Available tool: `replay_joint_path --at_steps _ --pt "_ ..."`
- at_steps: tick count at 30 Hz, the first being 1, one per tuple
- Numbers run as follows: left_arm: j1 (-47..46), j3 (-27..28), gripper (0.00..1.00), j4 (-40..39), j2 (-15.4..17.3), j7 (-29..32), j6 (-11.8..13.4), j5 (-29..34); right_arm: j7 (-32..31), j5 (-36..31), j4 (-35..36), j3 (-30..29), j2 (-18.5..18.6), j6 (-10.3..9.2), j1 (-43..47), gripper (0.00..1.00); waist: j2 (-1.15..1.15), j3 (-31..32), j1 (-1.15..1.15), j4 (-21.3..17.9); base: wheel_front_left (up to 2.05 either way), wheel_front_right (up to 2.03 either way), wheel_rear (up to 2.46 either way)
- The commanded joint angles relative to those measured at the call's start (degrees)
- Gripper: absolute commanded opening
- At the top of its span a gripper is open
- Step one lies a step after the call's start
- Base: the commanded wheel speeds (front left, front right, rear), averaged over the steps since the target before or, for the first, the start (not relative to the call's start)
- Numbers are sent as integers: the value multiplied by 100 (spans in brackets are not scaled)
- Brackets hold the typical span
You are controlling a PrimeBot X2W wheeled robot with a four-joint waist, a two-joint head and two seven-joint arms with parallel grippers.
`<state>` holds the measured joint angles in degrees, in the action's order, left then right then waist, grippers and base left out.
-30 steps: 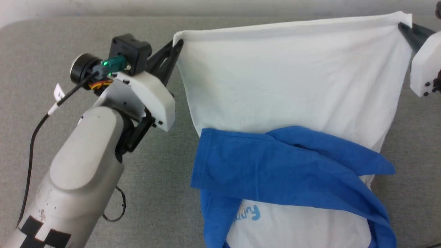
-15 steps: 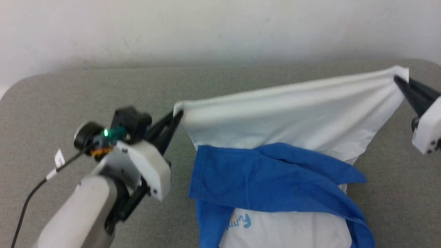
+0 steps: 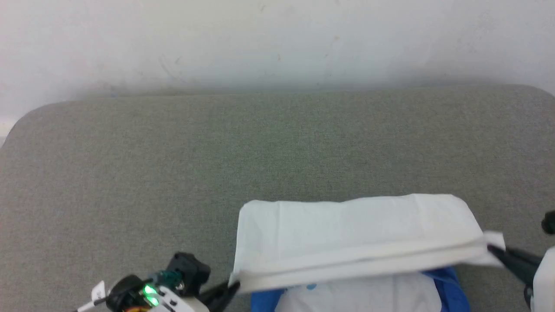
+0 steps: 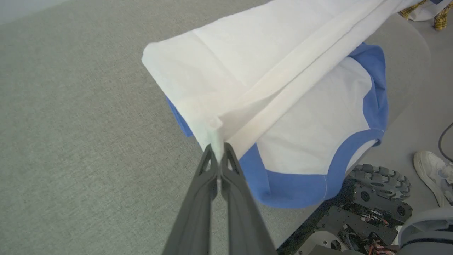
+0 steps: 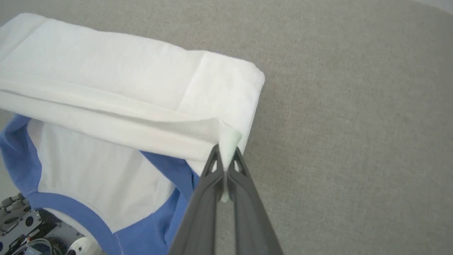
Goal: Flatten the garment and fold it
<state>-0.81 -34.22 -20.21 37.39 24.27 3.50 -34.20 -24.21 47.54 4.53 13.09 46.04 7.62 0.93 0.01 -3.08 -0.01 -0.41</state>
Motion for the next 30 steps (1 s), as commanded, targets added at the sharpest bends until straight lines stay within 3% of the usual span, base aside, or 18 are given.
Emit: replay_joint_path --at_steps 1,11,20,22,23,24,25,26,30 --pt "149 -131 0 -37 97 155 -100 -87 -393 124 193 -161 -48 -13 365 0 -1 -49 1 -3 0 0 0" --pt "112 -633 0 407 30 496 -475 -122 -1898 158 926 -528 -315 -13 1281 0 -1 -342 1 -14 0 0 0" --pt "-175 -1005 0 1248 -126 338 -829 133 -2015 -462 677 -24 -217 -13 1195 0 -1 -479 1 42 0 0 0" --pt "-242 -1068 15 1451 -155 272 -884 165 -1972 -519 559 147 -180 -13 1149 0 -1 -471 1 56 0 0 0" --pt "-278 -1111 27 1551 -165 244 -907 201 -1940 -527 503 215 -172 -13 1126 0 -1 -457 1 63 0 0 0" --pt "-311 -1150 47 1643 -180 206 -926 235 -1904 -529 443 274 -178 -13 1103 0 -1 -431 1 70 0 0 0" --pt "-334 -1172 100 1736 -205 151 -937 258 -1829 -533 401 323 -197 -13 1070 49 -1 -389 1 76 0 0 0" --pt "-348 -1184 100 1820 -231 87 -943 279 -1763 -515 353 356 -227 -13 1042 100 -1 -338 1 77 0 0 0" --pt "-397 -1121 100 2005 -327 -284 -954 282 -1536 -344 334 328 -300 -13 896 100 -1 -99 1 96 0 0 0"
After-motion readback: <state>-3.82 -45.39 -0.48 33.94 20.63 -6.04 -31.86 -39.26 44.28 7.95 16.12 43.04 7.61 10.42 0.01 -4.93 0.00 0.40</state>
